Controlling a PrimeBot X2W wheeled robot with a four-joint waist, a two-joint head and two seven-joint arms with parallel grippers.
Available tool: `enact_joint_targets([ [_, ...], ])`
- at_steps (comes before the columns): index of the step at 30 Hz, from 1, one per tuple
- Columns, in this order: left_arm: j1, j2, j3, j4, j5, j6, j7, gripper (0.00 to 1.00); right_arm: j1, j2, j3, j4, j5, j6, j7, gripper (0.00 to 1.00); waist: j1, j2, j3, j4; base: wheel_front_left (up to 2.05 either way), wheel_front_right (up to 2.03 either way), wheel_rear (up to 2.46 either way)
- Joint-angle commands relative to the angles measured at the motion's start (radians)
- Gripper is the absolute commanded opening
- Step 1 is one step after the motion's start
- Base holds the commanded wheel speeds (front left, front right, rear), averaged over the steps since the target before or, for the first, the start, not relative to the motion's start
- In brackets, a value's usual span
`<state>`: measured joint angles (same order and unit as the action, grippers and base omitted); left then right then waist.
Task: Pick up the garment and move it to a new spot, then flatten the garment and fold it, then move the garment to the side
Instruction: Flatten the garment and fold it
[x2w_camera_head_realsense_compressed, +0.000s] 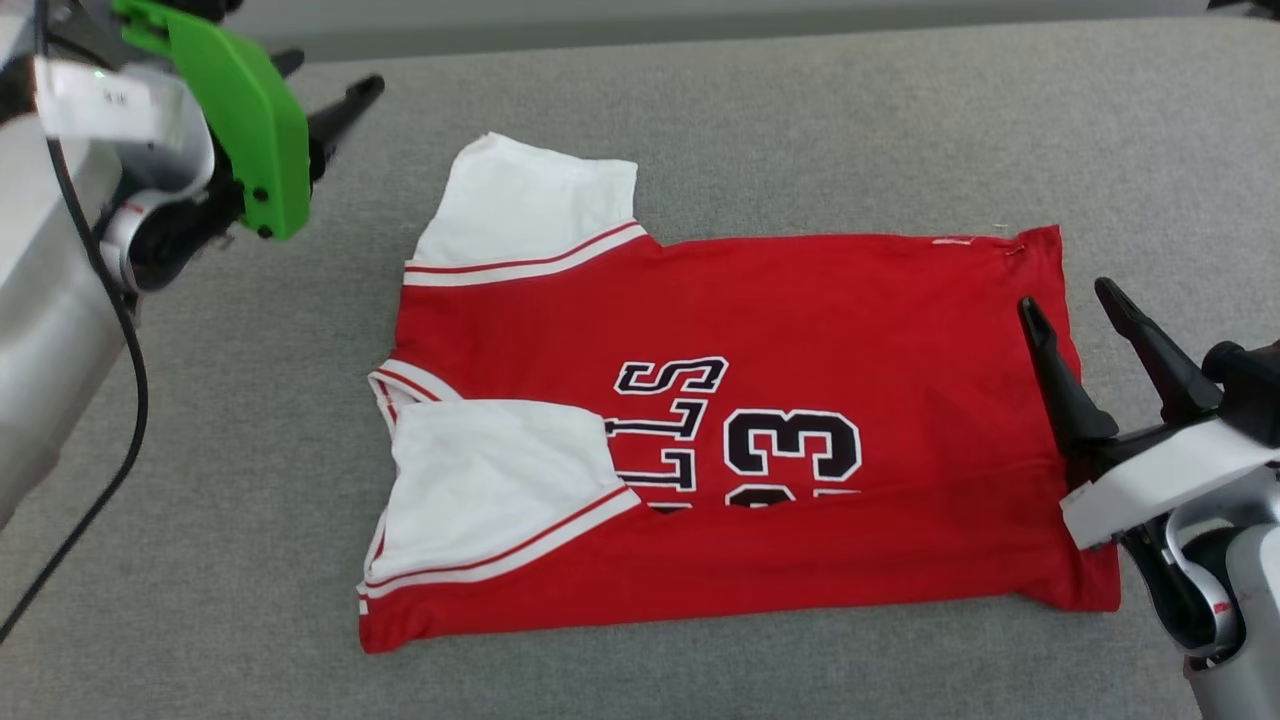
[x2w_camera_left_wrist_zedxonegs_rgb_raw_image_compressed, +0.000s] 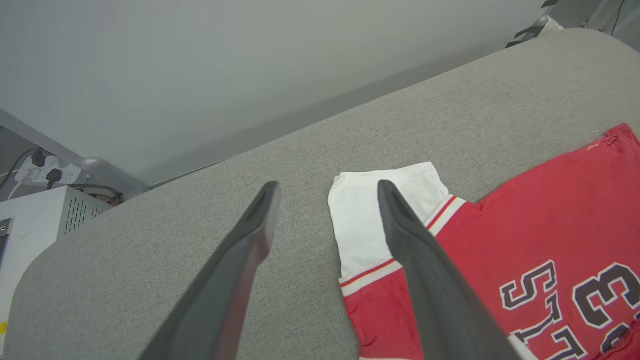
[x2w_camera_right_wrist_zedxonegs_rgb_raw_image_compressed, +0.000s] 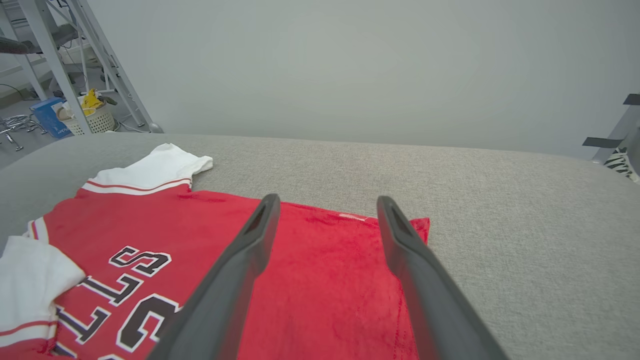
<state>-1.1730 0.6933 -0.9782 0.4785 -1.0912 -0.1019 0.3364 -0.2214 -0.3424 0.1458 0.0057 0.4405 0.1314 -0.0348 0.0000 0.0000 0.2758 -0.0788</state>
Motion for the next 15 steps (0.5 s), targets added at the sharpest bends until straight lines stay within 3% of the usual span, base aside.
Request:
enact_joint_targets([
  [1, -0.042, -0.02, 0.001, 0.02, -0.002, -0.006, 0.027, 1.0, -0.022, 0.009, 0.001, -0.016, -0.013, -0.001, -0.006, 1.0, 0.0, 0.0, 0.107, -0.061, 0.0, 0.0, 0.0],
  [8, -0.196, -0.09, -0.034, 0.153, -0.055, -0.021, 0.269, 1.0, -0.056, 0.037, 0.023, -0.065, -0.043, -0.001, -0.008, 1.0, 0.0, 0.0, 0.208, -0.102, 0.0, 0.0, 0.0],
  [15, -0.293, -0.112, -0.083, 0.241, -0.044, -0.026, 0.405, 1.0, -0.098, 0.052, 0.05, -0.08, -0.052, -0.001, -0.015, 1.0, 0.0, 0.0, 0.293, -0.141, 0.0, 0.0, 0.0],
])
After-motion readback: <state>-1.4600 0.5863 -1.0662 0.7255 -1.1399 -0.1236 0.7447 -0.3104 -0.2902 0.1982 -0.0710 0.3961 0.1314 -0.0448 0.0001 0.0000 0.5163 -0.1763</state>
